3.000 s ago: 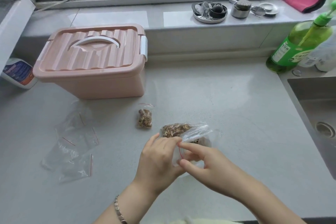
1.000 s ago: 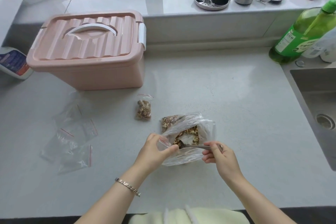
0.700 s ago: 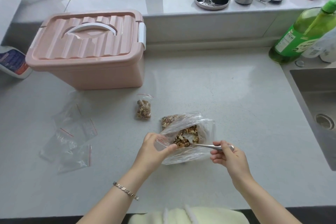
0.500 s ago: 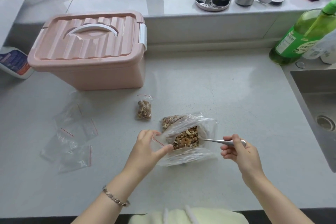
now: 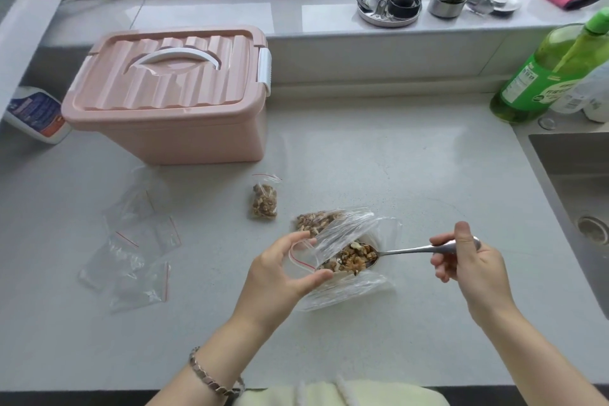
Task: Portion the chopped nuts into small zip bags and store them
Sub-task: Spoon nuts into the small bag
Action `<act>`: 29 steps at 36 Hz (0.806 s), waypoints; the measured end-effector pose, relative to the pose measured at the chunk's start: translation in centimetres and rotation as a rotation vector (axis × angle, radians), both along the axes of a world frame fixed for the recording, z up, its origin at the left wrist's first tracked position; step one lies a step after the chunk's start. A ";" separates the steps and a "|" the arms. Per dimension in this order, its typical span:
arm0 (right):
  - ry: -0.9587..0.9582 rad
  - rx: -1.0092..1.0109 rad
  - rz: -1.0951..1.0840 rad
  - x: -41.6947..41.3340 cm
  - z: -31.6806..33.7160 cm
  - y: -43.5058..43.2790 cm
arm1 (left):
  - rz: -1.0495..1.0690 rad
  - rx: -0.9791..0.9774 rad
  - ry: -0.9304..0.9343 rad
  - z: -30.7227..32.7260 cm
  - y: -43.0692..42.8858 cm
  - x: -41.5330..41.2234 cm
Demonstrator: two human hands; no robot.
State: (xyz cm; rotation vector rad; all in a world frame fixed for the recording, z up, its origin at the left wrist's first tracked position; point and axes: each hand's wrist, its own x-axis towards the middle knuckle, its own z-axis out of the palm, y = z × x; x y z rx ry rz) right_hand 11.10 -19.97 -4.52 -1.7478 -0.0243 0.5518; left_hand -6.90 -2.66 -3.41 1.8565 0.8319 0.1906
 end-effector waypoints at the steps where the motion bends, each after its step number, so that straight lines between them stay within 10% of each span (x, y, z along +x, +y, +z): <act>1: -0.003 -0.005 0.000 0.1 0.0 -0.1 | -0.004 -0.002 0.002 -0.1 -0.1 0.0; 29: -0.008 0.055 -0.037 0.6 2.2 2.5 | -0.102 0.122 0.239 -2.8 -0.6 2.9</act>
